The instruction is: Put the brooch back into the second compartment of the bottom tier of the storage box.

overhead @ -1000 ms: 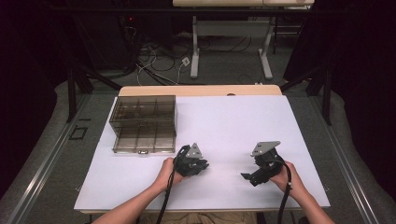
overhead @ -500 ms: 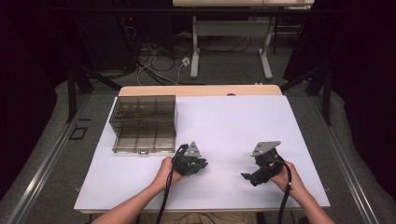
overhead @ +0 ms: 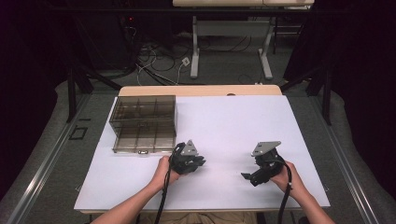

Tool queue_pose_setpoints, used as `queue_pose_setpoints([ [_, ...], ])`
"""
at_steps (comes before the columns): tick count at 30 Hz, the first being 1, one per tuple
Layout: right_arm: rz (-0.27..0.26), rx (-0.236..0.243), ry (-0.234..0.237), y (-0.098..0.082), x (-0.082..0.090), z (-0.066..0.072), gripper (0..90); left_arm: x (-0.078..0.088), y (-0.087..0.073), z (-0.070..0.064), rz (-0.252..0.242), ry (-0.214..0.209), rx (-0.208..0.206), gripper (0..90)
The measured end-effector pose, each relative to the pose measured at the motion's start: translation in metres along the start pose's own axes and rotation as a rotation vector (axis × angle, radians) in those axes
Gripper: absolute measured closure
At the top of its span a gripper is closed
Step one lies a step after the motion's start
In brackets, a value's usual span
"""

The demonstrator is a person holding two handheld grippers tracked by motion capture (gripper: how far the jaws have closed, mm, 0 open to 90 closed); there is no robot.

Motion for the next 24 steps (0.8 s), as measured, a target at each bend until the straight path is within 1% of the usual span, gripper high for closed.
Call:
queue_pose_setpoints([
  [3,0.000,-0.001,0.001,0.000,0.000,0.000,0.0,0.002,0.000,0.000,-0.009,0.012,0.002,81.3],
  [4,0.001,-0.001,0.001,0.000,0.000,0.000,0.0,0.004,0.000,0.000,0.000,0.006,0.000,81.3],
  [5,0.001,-0.001,0.000,0.000,0.000,0.000,0.0,0.003,0.000,0.000,-0.013,0.014,0.000,81.3],
  [6,0.001,-0.002,0.001,0.000,0.000,0.000,0.0,0.004,0.000,0.001,-0.010,0.018,-0.001,81.3],
  [8,-0.002,0.000,0.003,0.000,0.000,0.000,0.0,0.006,0.000,0.001,-0.012,0.021,0.000,81.3],
  [9,-0.002,0.000,0.003,0.000,0.000,0.000,0.0,0.007,0.000,0.001,-0.006,0.017,0.007,81.3],
  [11,-0.002,0.000,0.002,0.000,0.000,0.000,0.0,0.008,0.000,0.001,-0.019,0.027,0.006,81.3],
  [12,-0.001,0.000,0.002,0.000,0.000,0.000,0.0,0.010,0.000,0.001,-0.008,0.022,0.005,81.3],
  [13,-0.002,-0.001,0.002,0.000,0.000,0.000,0.0,0.010,0.000,0.001,-0.019,0.031,0.004,81.3],
  [15,-0.003,-0.001,0.004,0.000,0.000,0.000,0.0,0.012,-0.001,0.002,-0.023,0.035,0.006,81.3],
  [16,-0.003,-0.001,0.002,0.000,0.000,0.000,0.0,0.013,-0.001,0.002,-0.017,0.031,0.011,81.3],
  [17,-0.003,-0.001,0.002,0.000,0.000,0.000,0.0,0.014,-0.001,0.002,-0.023,0.040,0.010,81.3],
  [20,-0.002,0.000,0.002,0.000,0.000,0.000,0.0,0.017,-0.002,0.003,-0.023,0.046,0.014,81.3],
  [22,-0.003,-0.001,0.003,0.000,0.000,0.000,0.0,0.019,-0.002,0.004,-0.024,0.054,0.009,81.3],
  [24,-0.001,-0.002,0.001,0.000,0.000,0.000,0.0,0.021,-0.002,0.004,-0.029,0.057,0.015,81.3],
])
Point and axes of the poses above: each handheld gripper's, and its own axes: x roughly backward along the jaws, y roughly out of its top, z roughly to its left, the point moved 2 cm from there along -x, roughly forward along the jaws, and after that the axes turned 13 degrees about -y, right-handed, at the moved point
